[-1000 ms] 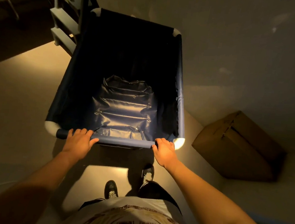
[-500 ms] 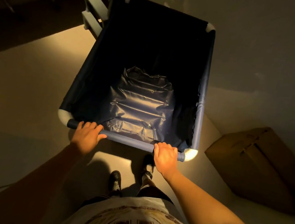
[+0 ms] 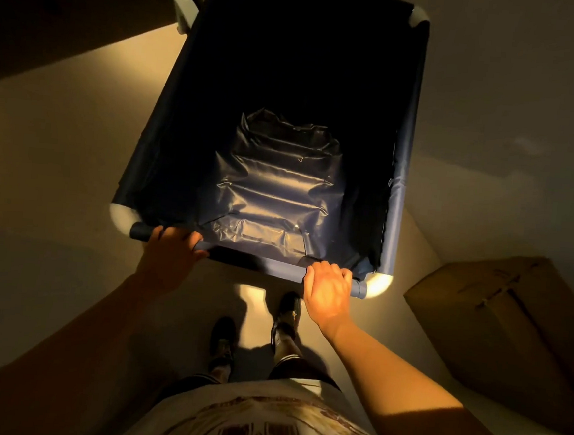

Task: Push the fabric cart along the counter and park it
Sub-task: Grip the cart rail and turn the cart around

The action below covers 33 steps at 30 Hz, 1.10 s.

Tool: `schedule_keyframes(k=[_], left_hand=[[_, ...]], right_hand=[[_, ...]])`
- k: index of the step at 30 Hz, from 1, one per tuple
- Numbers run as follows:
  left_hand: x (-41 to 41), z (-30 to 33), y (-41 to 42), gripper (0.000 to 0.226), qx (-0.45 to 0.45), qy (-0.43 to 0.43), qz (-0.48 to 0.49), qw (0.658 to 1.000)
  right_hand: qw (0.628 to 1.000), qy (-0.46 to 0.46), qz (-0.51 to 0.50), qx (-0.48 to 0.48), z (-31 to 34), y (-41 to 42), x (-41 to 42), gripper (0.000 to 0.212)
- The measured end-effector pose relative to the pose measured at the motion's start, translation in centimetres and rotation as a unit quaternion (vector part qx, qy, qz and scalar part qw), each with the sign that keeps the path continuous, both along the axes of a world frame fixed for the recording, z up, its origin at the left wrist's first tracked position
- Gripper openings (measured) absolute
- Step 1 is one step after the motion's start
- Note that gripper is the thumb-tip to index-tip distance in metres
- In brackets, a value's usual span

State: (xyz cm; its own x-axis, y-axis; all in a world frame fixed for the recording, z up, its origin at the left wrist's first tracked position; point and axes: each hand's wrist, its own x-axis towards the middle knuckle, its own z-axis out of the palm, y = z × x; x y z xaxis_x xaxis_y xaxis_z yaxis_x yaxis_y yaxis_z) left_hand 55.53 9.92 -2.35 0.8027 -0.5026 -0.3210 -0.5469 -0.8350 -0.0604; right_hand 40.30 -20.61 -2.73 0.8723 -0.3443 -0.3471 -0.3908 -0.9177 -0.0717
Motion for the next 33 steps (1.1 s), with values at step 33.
schedule_keyframes(k=[33], left_hand=[[-9.4, -0.9, -10.1, 0.034, -0.149, 0.005, 0.257, 0.955]], right_hand=[[0.978, -0.049, 0.18, 0.088, 1.0, -14.3, 7.9, 0.035]])
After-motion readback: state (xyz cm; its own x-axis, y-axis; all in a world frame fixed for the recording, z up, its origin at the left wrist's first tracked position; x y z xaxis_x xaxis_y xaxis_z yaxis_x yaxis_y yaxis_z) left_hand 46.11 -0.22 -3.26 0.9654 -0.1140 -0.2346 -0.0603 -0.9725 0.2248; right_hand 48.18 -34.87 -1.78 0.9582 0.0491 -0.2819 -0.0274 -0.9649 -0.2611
